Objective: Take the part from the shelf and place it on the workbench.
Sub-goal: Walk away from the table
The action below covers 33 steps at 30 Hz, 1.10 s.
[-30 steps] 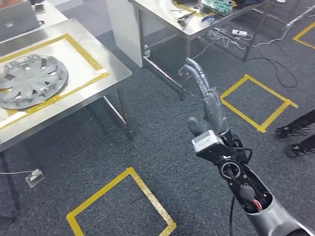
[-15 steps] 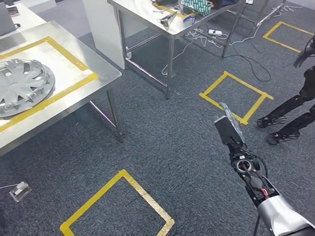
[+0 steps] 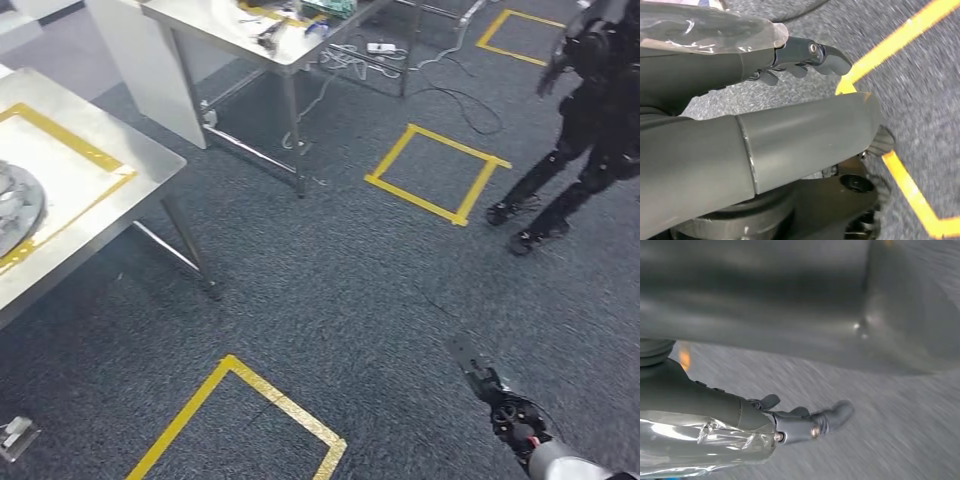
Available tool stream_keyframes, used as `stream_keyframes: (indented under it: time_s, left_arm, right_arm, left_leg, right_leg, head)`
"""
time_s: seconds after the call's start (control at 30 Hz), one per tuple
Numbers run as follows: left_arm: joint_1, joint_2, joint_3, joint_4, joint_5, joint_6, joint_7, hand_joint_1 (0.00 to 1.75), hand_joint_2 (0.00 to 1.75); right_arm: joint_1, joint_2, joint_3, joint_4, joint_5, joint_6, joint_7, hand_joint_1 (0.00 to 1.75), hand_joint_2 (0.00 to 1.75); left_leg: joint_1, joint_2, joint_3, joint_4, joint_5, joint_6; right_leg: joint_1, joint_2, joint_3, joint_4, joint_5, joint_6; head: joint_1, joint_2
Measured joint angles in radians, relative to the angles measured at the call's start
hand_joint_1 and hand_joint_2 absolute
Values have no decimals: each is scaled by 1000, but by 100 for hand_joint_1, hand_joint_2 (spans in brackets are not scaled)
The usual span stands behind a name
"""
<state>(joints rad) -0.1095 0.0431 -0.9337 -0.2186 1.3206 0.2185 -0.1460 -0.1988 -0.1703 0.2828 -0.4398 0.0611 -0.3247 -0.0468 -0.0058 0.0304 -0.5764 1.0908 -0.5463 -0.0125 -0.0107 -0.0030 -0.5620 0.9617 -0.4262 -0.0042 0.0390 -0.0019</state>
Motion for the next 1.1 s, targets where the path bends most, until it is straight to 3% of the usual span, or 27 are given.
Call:
stream_keyframes:
  time_s: [0.07, 0.1, 0.13, 0.2, 0.27, 0.3, 0.37, 0.4, 0.43, 0.47, 0.53, 0.6, 0.63, 0.7, 0.77, 0.83, 0.9, 0.97, 1.03, 1.1]
  left_arm:
    - [1, 0, -2, 0, -5, -1, 2, 0, 0]
    - [2, 0, -4, 0, -6, -1, 2, 0, 0]
    - [3, 1, -5, 0, -7, -1, 3, 0, 0]
    - [3, 4, -6, 0, -8, -2, 3, 0, 0]
    - [3, 7, -7, 0, -8, -2, 3, 0, 0]
    - [2, 8, -7, 0, -8, -3, 2, 0, 0]
    - [-3, 8, -8, 0, -5, -3, 0, 0, 0]
    - [-5, 7, -8, 0, -3, -3, -1, 0, 0]
    - [-6, 7, -8, 0, 0, -3, -2, 0, 0]
    - [-5, 6, -8, 0, 2, -3, -3, 0, 0]
    - [-1, 8, -8, 0, 6, -3, -4, 0, 0]
    - [2, 8, -8, 0, 6, -3, -4, 0, 0]
    - [2, 9, -8, 0, 6, -3, -3, 0, 0]
    - [1, 8, -8, 0, 5, -3, -3, 0, 0]
    - [1, 9, -8, 0, 4, -2, -2, 0, 0]
    - [-2, 10, -8, 0, 3, -2, -2, 0, 0]
    - [-8, 11, -8, 0, 3, -4, -2, 0, 0]
    - [-13, 13, -9, 0, 0, -8, -2, 0, 0]
    - [-15, 15, -12, 0, -6, -11, -2, 0, 0]
    - [-15, 16, -16, 0, -15, -12, 0, 0, 0]
  right_arm:
    - [24, 20, 7, 39, -17, 0, 4, 0, 0]
    - [37, 28, 8, 54, -25, -1, 4, 0, 0]
    - [48, 33, 9, 67, -29, -2, 5, 0, 0]
    - [59, 42, 11, 91, -31, -3, 5, 0, 0]
    - [61, 48, 13, 109, -39, -2, 6, 0, 0]
    - [62, 51, 13, 117, -44, -2, 8, 0, 0]
    - [68, 55, 13, 133, -56, 0, 14, 0, 0]
    - [72, 57, 14, 142, -58, 0, 16, 0, 0]
    - [75, 59, 14, 148, -60, 2, 20, 0, 0]
    - [75, 62, 15, 154, -59, 4, 23, 0, 0]
    - [68, 69, 18, 161, -45, 14, 35, 0, 0]
    - [61, 78, 27, 167, -12, 29, 51, 0, 0]
    - [59, 81, 34, 170, 5, 36, 58, 0, 0]
    - [56, 86, 47, 175, 30, 43, 67, 0, 0]
    - [46, 91, 60, 177, 44, 46, 72, 0, 0]
    - [39, 97, 72, 179, 48, 48, 76, 0, 0]
    - [39, 102, 83, 183, 49, 50, 80, 0, 0]
    - [37, 107, 92, 186, 47, 50, 83, 0, 0]
    - [32, 109, 97, 188, 42, 49, 85, 0, 0]
    - [32, 110, 100, 191, 32, 48, 85, 0, 0]
  left_leg:
    - [3, -20, -68, 137, -55, -7]
    - [4, -22, -86, 168, -57, -8]
    - [5, -23, -84, 158, -39, -8]
    - [8, -44, -28, 33, 35, -3]
    - [12, -88, 32, -99, 85, 4]
    - [12, -100, 46, -130, 93, 7]
    - [10, -88, 51, -141, 95, 17]
    - [10, -76, 53, -145, 97, 23]
    - [11, -65, 54, -149, 100, 30]
    - [12, -53, 55, -153, 103, 35]
    - [10, -26, 54, -155, 105, 40]
    - [9, 3, 52, -155, 104, 41]
    - [9, 16, 52, -154, 104, 40]
    - [8, 38, 55, -153, 102, 36]
    - [2, 59, 58, -150, 97, 28]
    - [-3, 76, 61, -148, 95, 20]
    - [-1, 87, 65, -146, 92, 9]
    - [4, 52, 50, -104, 60, -4]
    - [9, -2, -5, 21, -10, -13]
    - [10, -20, -62, 143, -55, -15]
  right_leg:
    - [-1, 22, -1, 0, 1, -4]
    - [-1, 34, -2, 0, 1, -4]
    - [-2, 47, -1, 0, 1, -4]
    - [-3, 77, 0, 0, 3, -1]
    - [-2, 104, -3, 3, 5, 6]
    - [-2, 116, -6, 4, 7, 11]
    - [-4, 137, -11, 2, 11, 23]
    - [-6, 131, -14, 5, 9, 29]
    - [-6, 111, -21, 20, -3, 34]
    - [-5, 82, -37, 56, -28, 38]
    - [-5, 26, -92, 186, -103, 45]
    - [-8, 11, -134, 295, -145, 51]
    - [-9, 8, -130, 298, -139, 52]
    - [-9, -14, -60, 183, -80, 51]
    - [-3, -54, 13, 48, -38, 42]
    - [3, -64, 30, 6, -33, 29]
    - [2, -40, 28, 3, -28, 17]
    - [-3, -20, 27, -1, -21, 5]
    - [-5, 0, 23, -2, -15, -4]
    - [-4, 25, 19, -2, -13, -7]
  head:
    - [-13, 0]
    - [-17, 0]
    - [-19, 0]
    - [-22, 0]
    - [-25, 0]
    - [-26, 0]
    - [-24, 0]
    - [-24, 0]
    - [-20, 0]
    - [-15, 0]
    - [-1, 0]
    - [5, 0]
    - [7, 0]
    - [13, 0]
    - [21, 0]
    - [18, 0]
    - [9, 0]
    - [2, 0]
    - [-11, 0]
    - [-19, 0]
